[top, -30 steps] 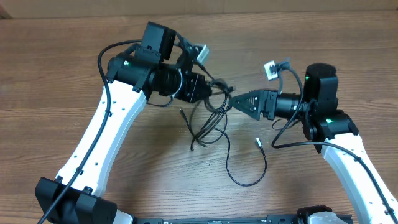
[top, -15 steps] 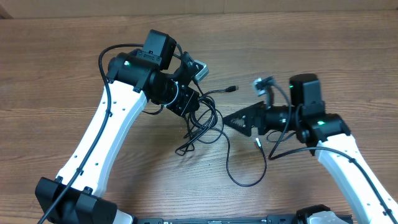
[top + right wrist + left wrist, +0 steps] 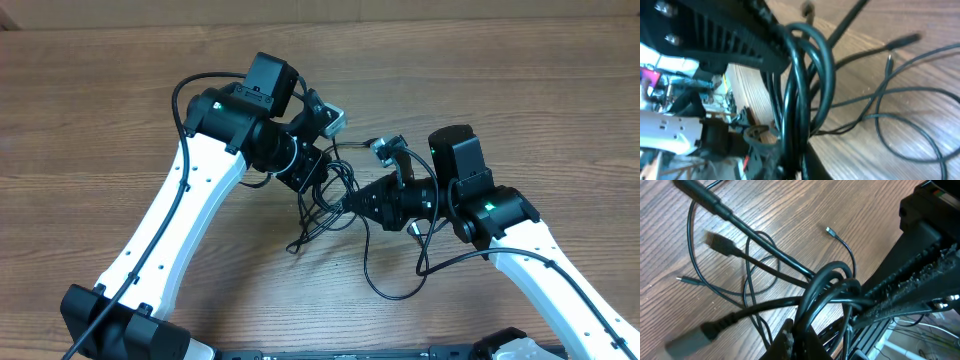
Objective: Untangle cables
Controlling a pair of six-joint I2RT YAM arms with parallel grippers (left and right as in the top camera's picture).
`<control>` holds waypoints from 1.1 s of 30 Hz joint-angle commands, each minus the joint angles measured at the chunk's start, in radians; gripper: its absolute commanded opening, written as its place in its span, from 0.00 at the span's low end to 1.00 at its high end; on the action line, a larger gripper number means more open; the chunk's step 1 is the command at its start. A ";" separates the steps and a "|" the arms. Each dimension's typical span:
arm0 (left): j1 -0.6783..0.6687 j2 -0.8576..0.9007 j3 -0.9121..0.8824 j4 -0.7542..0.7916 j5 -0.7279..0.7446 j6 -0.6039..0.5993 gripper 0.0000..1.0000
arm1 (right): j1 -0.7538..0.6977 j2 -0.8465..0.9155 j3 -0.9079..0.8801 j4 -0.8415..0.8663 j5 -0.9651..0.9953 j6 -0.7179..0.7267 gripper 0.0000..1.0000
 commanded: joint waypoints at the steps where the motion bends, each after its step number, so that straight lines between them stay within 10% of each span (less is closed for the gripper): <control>1: -0.013 -0.004 0.012 0.000 -0.073 -0.048 0.04 | 0.002 -0.008 0.003 0.006 0.008 -0.011 0.04; 16: -0.011 -0.004 0.012 0.029 -0.462 -0.703 0.04 | 0.002 -0.008 0.003 0.039 -0.023 -0.015 0.04; 23: -0.013 -0.004 0.012 0.053 -0.457 -0.646 0.04 | 0.002 -0.008 0.003 0.043 0.028 -0.010 0.04; 27: -0.023 -0.004 0.012 0.041 -0.417 -0.480 0.04 | 0.002 -0.008 0.003 0.043 0.100 -0.012 0.63; 33: -0.042 -0.004 0.012 0.036 -0.359 -0.343 0.04 | 0.002 -0.008 0.003 0.067 0.149 -0.012 0.74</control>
